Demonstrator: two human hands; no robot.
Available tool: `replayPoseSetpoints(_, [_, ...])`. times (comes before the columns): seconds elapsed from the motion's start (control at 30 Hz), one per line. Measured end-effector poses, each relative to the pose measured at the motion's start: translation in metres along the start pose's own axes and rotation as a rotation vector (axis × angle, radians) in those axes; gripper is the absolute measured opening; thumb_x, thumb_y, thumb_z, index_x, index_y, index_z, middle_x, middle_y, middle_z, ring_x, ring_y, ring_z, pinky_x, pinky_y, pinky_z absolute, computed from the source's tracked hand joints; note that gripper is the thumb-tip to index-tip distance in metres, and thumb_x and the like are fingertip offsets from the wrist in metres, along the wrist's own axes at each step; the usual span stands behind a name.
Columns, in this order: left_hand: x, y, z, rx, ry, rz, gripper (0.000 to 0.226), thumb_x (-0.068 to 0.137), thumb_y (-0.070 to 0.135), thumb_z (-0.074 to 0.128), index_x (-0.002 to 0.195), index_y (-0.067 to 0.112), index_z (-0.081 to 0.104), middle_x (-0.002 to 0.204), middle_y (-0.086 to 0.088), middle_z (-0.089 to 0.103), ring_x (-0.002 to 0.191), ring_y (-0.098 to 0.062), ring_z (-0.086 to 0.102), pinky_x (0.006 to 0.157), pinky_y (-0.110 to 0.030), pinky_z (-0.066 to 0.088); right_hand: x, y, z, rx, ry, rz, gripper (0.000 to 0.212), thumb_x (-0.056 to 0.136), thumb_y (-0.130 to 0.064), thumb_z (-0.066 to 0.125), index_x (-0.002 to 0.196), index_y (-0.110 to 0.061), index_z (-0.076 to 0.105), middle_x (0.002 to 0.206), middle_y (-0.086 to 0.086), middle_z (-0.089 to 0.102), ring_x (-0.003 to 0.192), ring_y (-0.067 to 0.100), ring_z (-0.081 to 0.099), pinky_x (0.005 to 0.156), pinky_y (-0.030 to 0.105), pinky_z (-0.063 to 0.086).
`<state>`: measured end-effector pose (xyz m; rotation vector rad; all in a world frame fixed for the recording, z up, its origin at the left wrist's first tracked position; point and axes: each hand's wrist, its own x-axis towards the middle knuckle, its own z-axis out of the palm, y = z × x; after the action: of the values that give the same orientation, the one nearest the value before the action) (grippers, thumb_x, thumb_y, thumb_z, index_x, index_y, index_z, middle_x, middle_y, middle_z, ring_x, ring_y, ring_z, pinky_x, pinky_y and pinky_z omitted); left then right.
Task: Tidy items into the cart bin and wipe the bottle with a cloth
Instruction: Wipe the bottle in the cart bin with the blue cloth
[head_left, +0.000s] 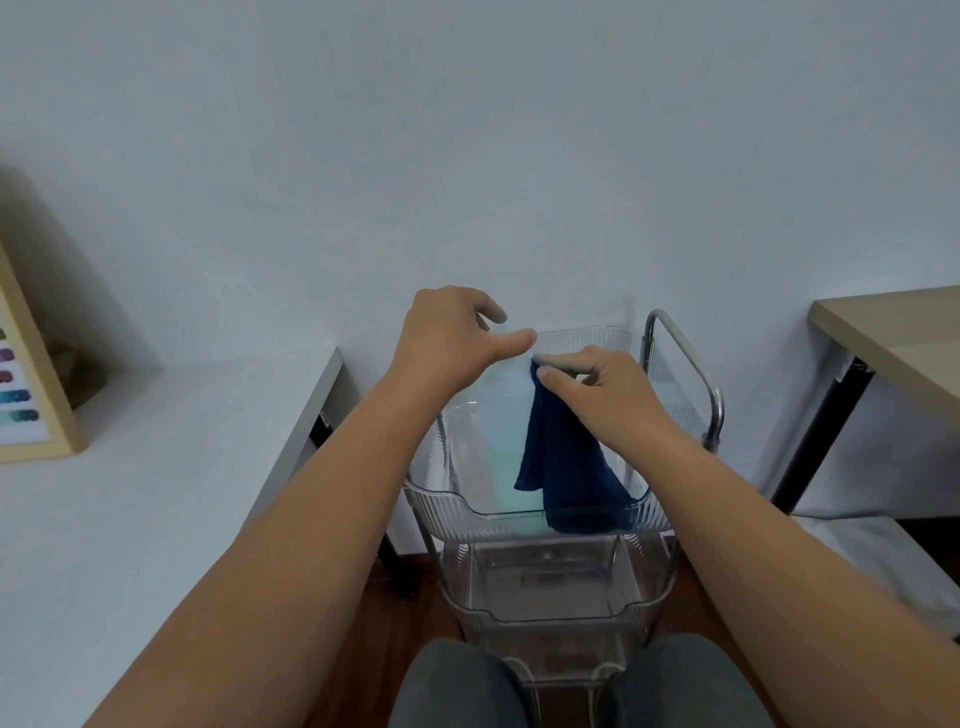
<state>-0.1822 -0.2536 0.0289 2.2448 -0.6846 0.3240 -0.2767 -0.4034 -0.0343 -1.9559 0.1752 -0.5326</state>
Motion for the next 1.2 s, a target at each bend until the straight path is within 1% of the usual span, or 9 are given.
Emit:
replayPoseSetpoints(0.13, [-0.002, -0.002, 0.003, -0.047, 0.027, -0.009, 0.035, 0.058, 0.054, 0.082, 0.083, 0.031, 0.072, 0.069, 0.012, 0.061, 0.061, -0.001, 0.06, 0.06, -0.021, 0.049, 0.008, -0.003, -0.005, 0.07, -0.064, 0.036, 0.015, 0.084, -0.033, 0.072, 0.097, -0.04, 0.075, 0.099, -0.018, 0.064, 0.088, -0.003, 0.058, 0.075, 0.013, 0.04])
replayPoseSetpoints(0.3, [-0.003, -0.006, 0.005, -0.101, 0.018, 0.017, 0.029, 0.057, 0.054, 0.084, 0.077, 0.04, 0.069, 0.07, 0.012, 0.063, 0.059, 0.003, 0.058, 0.058, -0.015, 0.05, 0.026, -0.004, -0.017, 0.067, -0.211, 0.092, 0.018, 0.081, -0.032, 0.076, 0.098, -0.037, 0.076, 0.122, -0.011, 0.059, 0.113, 0.004, 0.054, 0.099, 0.024, 0.04])
replayPoseSetpoints(0.37, [-0.003, -0.007, 0.006, -0.114, 0.019, 0.031, 0.028, 0.058, 0.054, 0.084, 0.078, 0.039, 0.07, 0.073, 0.012, 0.065, 0.064, 0.004, 0.06, 0.06, -0.015, 0.051, 0.031, -0.004, -0.018, 0.11, -0.238, 0.11, 0.019, 0.081, -0.03, 0.076, 0.099, -0.033, 0.076, 0.124, -0.011, 0.061, 0.115, 0.005, 0.056, 0.099, 0.026, 0.042])
replayPoseSetpoints(0.5, [-0.005, -0.008, 0.007, -0.146, 0.037, 0.024, 0.027, 0.058, 0.052, 0.085, 0.077, 0.038, 0.071, 0.072, 0.011, 0.065, 0.061, 0.004, 0.059, 0.06, -0.015, 0.052, 0.032, 0.0, -0.015, 0.265, -0.271, 0.109, 0.017, 0.083, -0.021, 0.074, 0.099, -0.027, 0.077, 0.102, -0.017, 0.074, 0.097, -0.005, 0.066, 0.076, 0.006, 0.048])
replayPoseSetpoints(0.63, [-0.005, -0.006, 0.011, -0.158, 0.083, 0.002, 0.028, 0.058, 0.051, 0.086, 0.074, 0.034, 0.069, 0.068, 0.009, 0.064, 0.056, 0.006, 0.056, 0.052, -0.009, 0.046, 0.021, 0.007, -0.007, 0.425, -0.181, 0.202, 0.019, 0.081, -0.022, 0.076, 0.099, -0.026, 0.077, 0.095, -0.013, 0.076, 0.084, -0.007, 0.068, 0.06, 0.002, 0.046])
replayPoseSetpoints(0.83, [-0.004, -0.005, 0.015, -0.114, 0.167, -0.066, 0.037, 0.053, 0.061, 0.079, 0.068, 0.031, 0.062, 0.061, 0.01, 0.061, 0.062, 0.002, 0.059, 0.05, -0.013, 0.046, 0.01, 0.001, 0.014, 0.508, 0.007, 0.246, 0.023, 0.071, -0.019, 0.084, 0.093, -0.02, 0.077, 0.088, -0.008, 0.076, 0.076, -0.002, 0.069, 0.06, 0.006, 0.048])
replayPoseSetpoints(0.9, [-0.005, -0.005, 0.016, -0.094, 0.191, -0.081, 0.038, 0.053, 0.061, 0.078, 0.066, 0.031, 0.06, 0.059, 0.009, 0.06, 0.064, 0.002, 0.058, 0.051, -0.015, 0.045, 0.007, -0.002, 0.022, 0.481, 0.067, 0.24, 0.022, 0.069, -0.022, 0.086, 0.089, -0.022, 0.076, 0.085, -0.009, 0.076, 0.077, 0.0, 0.07, 0.064, 0.011, 0.05])
replayPoseSetpoints(1.0, [-0.006, -0.004, 0.017, -0.087, 0.202, -0.099, 0.038, 0.054, 0.061, 0.077, 0.066, 0.029, 0.06, 0.058, 0.007, 0.059, 0.061, -0.002, 0.058, 0.05, -0.018, 0.046, 0.002, -0.004, 0.032, 0.463, 0.137, 0.26, 0.026, 0.065, -0.029, 0.087, 0.087, -0.027, 0.074, 0.086, -0.008, 0.073, 0.082, 0.011, 0.071, 0.071, 0.028, 0.057])
replayPoseSetpoints(1.2, [-0.005, 0.002, 0.013, 0.002, 0.145, -0.088, 0.034, 0.061, 0.063, 0.07, 0.075, 0.032, 0.067, 0.062, 0.016, 0.057, 0.058, 0.0, 0.058, 0.051, -0.02, 0.039, 0.0, -0.009, 0.031, 0.379, 0.121, 0.258, 0.034, 0.059, -0.04, 0.088, 0.085, -0.031, 0.068, 0.094, -0.001, 0.069, 0.086, 0.02, 0.069, 0.076, 0.046, 0.059])
